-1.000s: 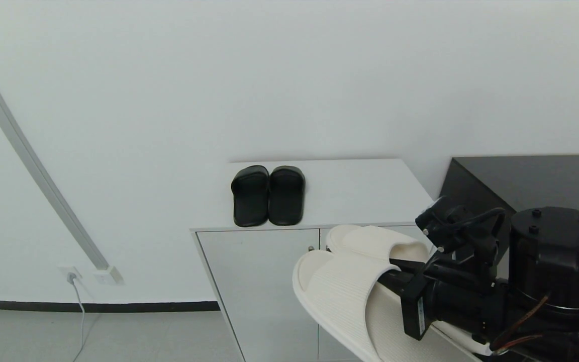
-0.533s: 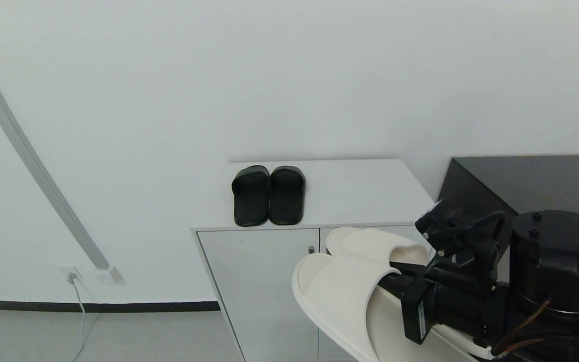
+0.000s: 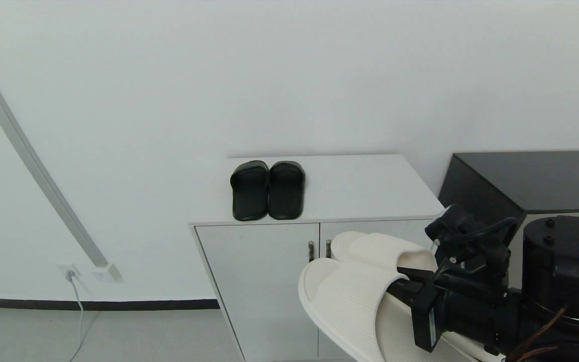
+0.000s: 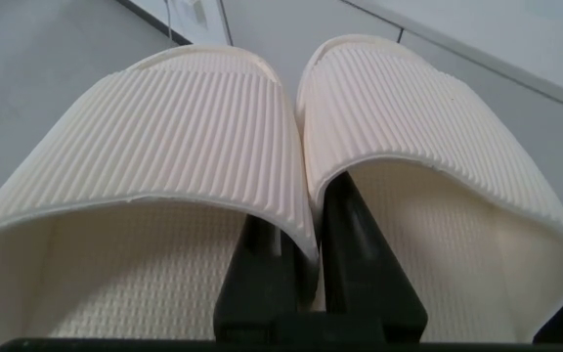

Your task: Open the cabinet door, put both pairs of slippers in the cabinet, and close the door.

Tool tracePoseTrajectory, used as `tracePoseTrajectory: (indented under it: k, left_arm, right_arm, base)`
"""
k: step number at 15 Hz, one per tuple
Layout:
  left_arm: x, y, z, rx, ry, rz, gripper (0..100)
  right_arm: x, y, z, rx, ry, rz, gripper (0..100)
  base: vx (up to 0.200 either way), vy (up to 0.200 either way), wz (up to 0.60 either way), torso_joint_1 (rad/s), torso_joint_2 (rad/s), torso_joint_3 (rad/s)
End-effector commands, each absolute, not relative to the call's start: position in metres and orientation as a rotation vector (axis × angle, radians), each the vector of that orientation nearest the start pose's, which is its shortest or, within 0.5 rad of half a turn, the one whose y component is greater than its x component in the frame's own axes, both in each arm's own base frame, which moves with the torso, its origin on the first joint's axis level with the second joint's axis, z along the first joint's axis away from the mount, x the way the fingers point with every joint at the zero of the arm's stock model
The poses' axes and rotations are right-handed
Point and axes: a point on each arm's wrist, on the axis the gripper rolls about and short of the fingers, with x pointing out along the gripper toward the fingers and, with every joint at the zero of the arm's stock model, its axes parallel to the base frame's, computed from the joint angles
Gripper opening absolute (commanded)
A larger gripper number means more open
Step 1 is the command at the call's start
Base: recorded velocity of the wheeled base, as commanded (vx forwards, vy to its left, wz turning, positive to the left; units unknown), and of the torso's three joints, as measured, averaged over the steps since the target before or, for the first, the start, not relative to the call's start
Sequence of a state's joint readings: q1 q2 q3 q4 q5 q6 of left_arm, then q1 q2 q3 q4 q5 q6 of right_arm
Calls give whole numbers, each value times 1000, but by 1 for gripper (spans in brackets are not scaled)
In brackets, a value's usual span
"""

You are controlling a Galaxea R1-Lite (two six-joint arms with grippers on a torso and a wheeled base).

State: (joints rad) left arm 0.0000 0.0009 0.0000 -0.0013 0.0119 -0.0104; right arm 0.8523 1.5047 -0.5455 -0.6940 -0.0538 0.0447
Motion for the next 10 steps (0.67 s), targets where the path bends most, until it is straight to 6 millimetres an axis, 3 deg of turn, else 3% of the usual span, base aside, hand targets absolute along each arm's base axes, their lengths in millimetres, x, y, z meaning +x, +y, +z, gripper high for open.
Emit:
tracePoseTrajectory:
  k: [1, 3, 4, 10]
  left_arm:
    - [-23, 0, 76, -12, -2, 12, 0]
    - [-23, 0, 76, -11, 0, 11, 0]
    - [-23, 0, 76, -11, 0, 11, 100]
    - [-23, 0, 76, -9, 0, 11, 100]
  right_arm:
    - [159, 181, 172, -78, 264, 788, 0]
    - [159, 180, 171, -82, 268, 790, 0]
    - [159, 180, 171, -82, 268, 790, 0]
    - [158, 180, 169, -87, 275, 790, 0]
  base:
    - [0, 0, 0, -178, 403, 222]
    - [0, 0, 0, -215, 503, 288]
    - [0, 0, 0, -227, 549, 305]
    - [0, 0, 0, -222, 540, 316]
